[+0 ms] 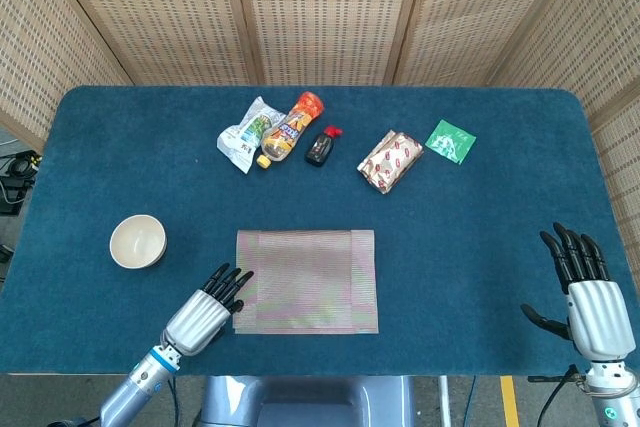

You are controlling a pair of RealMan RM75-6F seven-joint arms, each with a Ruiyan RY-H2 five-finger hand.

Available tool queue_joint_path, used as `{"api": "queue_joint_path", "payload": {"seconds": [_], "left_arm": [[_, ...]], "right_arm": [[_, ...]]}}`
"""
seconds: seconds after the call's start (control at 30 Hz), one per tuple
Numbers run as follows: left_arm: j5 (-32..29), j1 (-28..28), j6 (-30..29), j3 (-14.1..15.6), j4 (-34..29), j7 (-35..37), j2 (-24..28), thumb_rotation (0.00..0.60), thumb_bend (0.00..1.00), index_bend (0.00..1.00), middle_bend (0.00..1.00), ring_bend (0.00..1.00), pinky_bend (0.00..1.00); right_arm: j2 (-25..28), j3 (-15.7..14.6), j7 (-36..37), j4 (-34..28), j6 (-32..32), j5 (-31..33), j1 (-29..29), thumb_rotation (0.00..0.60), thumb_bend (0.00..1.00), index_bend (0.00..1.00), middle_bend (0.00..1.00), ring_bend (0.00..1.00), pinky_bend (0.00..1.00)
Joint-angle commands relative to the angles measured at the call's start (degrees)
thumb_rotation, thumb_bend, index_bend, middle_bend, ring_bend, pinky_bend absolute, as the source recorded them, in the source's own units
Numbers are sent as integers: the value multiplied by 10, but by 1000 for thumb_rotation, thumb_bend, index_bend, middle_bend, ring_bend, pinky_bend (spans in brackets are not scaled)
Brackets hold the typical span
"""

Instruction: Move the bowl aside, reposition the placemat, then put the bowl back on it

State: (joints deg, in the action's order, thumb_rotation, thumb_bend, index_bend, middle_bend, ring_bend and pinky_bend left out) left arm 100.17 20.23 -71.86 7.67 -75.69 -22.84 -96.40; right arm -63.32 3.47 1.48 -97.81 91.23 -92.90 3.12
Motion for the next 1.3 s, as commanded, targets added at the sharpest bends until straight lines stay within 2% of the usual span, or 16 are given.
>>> {"api": "queue_joint_path", "payload": {"seconds": [0.03,0.67,1.07,1.3], "left_arm": [[-1,-1,0,0,6,3,-4,600,191,446,0,0,0],[0,5,6,-6,23,4,-36,600,229,479,0,0,0],[-1,7,10,-5,23,-4,-43,600,313,483,0,0,0],[-6,9,15,-8,24,-6,-46,600,315,470,0,0,0]], "right_arm": [[0,0,-1,0,0,0,0,600,19,0,0,0,0],[0,-1,0,-1,1,-2,-1,600,19,0,0,0,0],[2,-1,3,-1,2,-3,-1,600,19,0,0,0,0],[3,-1,6,-1,2,-3,-1,600,19,0,0,0,0]]}}
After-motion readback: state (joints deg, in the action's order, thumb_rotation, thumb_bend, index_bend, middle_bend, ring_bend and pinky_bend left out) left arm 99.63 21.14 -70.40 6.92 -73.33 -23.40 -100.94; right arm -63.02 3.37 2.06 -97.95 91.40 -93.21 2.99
